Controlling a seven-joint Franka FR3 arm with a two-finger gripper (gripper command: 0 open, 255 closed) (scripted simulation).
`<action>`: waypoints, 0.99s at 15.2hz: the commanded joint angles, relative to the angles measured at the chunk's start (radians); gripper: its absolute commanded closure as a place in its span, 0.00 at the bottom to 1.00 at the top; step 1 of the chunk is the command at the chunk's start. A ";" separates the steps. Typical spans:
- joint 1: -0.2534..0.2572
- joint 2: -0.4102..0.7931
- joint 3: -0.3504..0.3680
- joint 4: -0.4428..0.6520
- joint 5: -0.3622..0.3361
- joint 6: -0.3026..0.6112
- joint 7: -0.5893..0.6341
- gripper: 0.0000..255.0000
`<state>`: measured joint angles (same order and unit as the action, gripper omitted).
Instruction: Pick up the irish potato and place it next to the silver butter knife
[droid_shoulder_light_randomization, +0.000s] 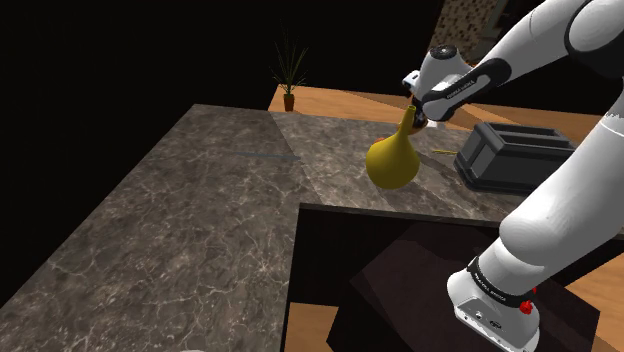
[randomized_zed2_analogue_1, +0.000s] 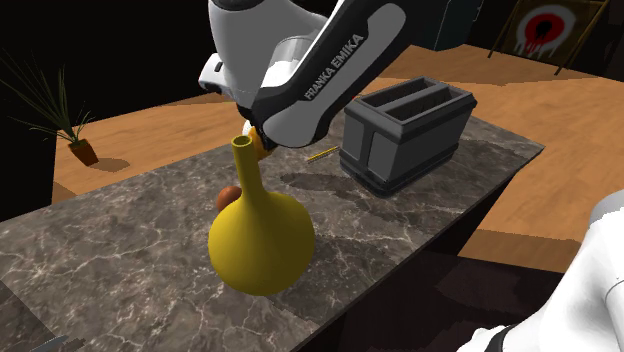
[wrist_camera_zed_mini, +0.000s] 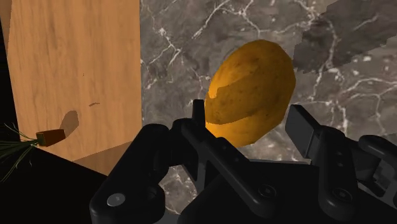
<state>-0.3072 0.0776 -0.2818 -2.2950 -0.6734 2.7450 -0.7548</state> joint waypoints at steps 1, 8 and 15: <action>0.001 -0.022 0.005 0.004 0.020 -0.025 -0.023 1.00; 0.058 -0.012 0.054 0.059 0.024 -0.109 0.053 1.00; 0.151 0.070 0.129 0.185 0.029 -0.221 0.185 1.00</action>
<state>-0.1677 0.1331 -0.1620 -2.1246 -0.6446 2.5383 -0.5882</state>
